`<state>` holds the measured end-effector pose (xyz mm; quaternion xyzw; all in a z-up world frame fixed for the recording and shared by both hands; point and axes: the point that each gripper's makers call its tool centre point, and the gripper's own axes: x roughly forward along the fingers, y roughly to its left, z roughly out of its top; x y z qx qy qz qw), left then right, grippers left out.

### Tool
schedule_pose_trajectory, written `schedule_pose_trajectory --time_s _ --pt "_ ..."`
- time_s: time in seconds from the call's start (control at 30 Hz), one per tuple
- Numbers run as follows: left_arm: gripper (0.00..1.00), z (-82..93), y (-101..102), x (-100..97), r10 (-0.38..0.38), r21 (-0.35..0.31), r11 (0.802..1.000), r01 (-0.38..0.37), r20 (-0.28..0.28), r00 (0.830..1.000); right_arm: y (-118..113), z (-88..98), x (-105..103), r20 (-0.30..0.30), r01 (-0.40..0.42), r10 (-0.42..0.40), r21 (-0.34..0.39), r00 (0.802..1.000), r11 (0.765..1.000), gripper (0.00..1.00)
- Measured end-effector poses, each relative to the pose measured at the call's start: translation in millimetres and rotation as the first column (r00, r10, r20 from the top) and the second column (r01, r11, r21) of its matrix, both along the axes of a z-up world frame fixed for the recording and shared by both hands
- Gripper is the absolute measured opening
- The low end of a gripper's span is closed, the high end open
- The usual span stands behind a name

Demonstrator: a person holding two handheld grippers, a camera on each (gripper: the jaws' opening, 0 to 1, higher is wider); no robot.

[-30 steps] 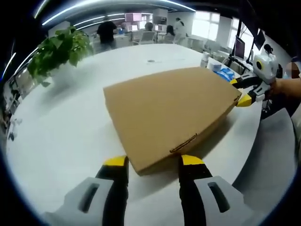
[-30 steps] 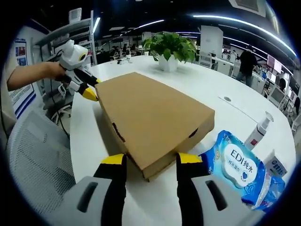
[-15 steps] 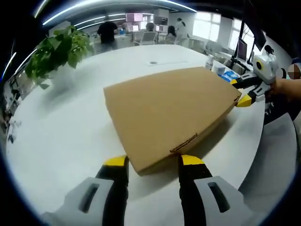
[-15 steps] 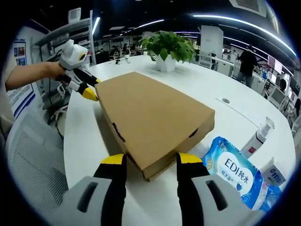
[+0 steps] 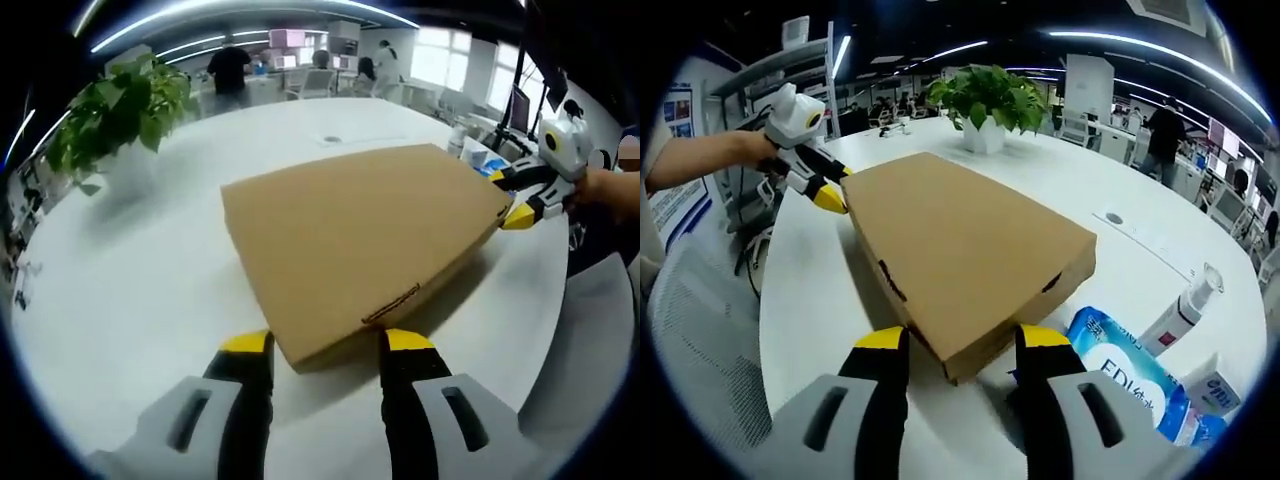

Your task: Operate the shoe box by opening the lid, removing the specified soft item, and placing it in the target area until the item is outside and the box remains undamaged.

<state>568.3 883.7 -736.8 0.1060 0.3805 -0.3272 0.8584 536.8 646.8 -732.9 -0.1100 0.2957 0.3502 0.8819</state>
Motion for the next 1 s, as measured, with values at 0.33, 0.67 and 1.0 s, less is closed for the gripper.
schedule_pose_trajectory --time_s 0.33,0.67,1.0 --pt "0.41 -0.2 -5.9 12.4 0.006 -0.015 1.0 -0.006 -0.006 1.0 -5.5 -1.1 15.1 -0.001 0.002 -0.002 -0.01 1.0 1.0 0.39" --pt "0.41 0.1 -7.0 19.3 -0.009 -0.01 1.0 0.009 -0.01 1.0 -7.1 -0.8 20.3 0.0 0.011 -0.011 -0.013 1.0 1.0 0.4" --pt "0.45 1.7 -1.4 14.9 -0.005 0.005 1.0 0.005 0.009 1.0 -13.6 3.9 18.2 0.017 0.042 -0.042 -0.001 0.999 0.999 0.41"
